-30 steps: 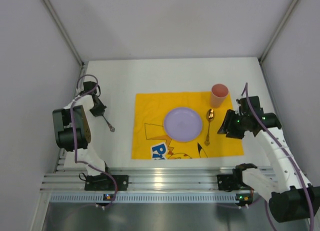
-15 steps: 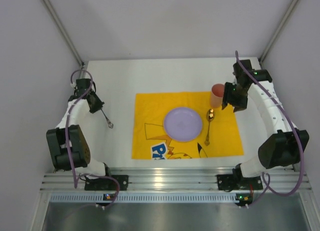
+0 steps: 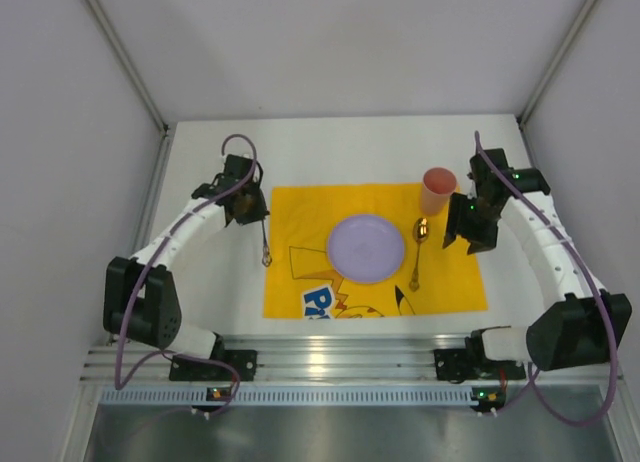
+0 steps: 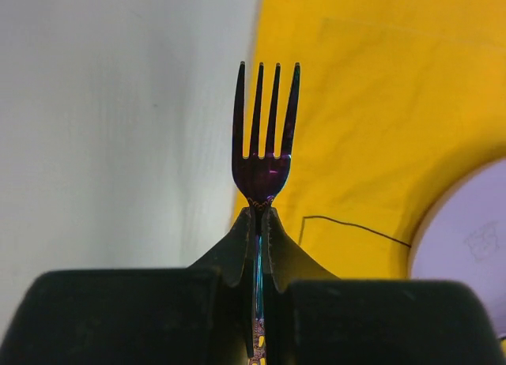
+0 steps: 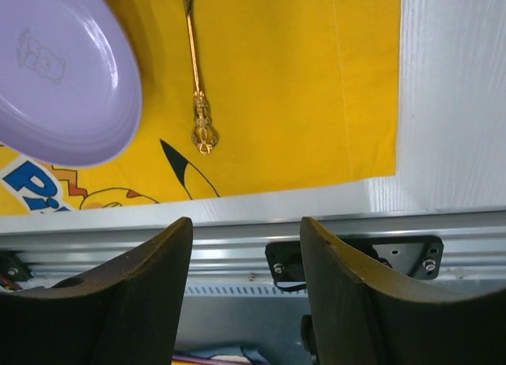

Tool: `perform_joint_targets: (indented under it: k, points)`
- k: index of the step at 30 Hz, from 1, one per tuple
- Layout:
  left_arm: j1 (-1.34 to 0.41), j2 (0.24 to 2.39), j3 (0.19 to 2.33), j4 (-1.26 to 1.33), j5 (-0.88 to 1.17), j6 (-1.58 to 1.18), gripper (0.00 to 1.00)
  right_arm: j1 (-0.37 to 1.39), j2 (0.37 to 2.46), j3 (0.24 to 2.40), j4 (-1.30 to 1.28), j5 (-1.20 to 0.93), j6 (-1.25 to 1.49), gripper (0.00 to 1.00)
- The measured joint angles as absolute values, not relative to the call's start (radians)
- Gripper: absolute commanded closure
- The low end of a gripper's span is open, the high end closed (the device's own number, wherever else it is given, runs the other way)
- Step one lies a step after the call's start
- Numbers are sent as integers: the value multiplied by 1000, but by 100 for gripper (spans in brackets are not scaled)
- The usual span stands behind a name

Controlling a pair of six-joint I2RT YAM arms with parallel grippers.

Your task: Set the dinner table for one person

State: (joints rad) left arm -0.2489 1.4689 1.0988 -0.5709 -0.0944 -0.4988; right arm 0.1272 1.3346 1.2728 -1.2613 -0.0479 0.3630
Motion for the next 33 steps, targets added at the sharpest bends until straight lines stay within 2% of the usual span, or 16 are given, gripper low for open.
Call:
perform_joint_targets:
  k: [8, 15, 19, 20, 23, 24, 31, 33]
  points:
    - [-410, 1598, 1100, -567, -66, -535, 100, 127, 1216, 1124, -1257, -57, 368, 42]
    - [-501, 1679, 1087, -518, -56, -617, 100, 127, 1178, 1104, -1256, -62, 368, 38]
    - [-530, 1715, 1110, -509, -59, -639, 69, 127, 1160, 1104, -1256, -65, 368, 32]
    - [-533, 1722, 1114, -504, -60, -646, 52, 127, 1159, 1104, -1255, -65, 368, 30]
    - [-540, 1726, 1117, -495, -68, -662, 38, 127, 1158, 1104, -1254, -69, 368, 27]
    - [-540, 1726, 1118, -492, -69, -664, 37, 127, 1156, 1104, -1252, -72, 368, 26]
    - [-546, 1723, 1199, -509, -97, -640, 34, 127, 1067, 1107, -1208, -164, 362, 4]
    - [-546, 1707, 1241, -509, -112, -615, 32, 128, 1015, 1120, -1189, -197, 362, 0]
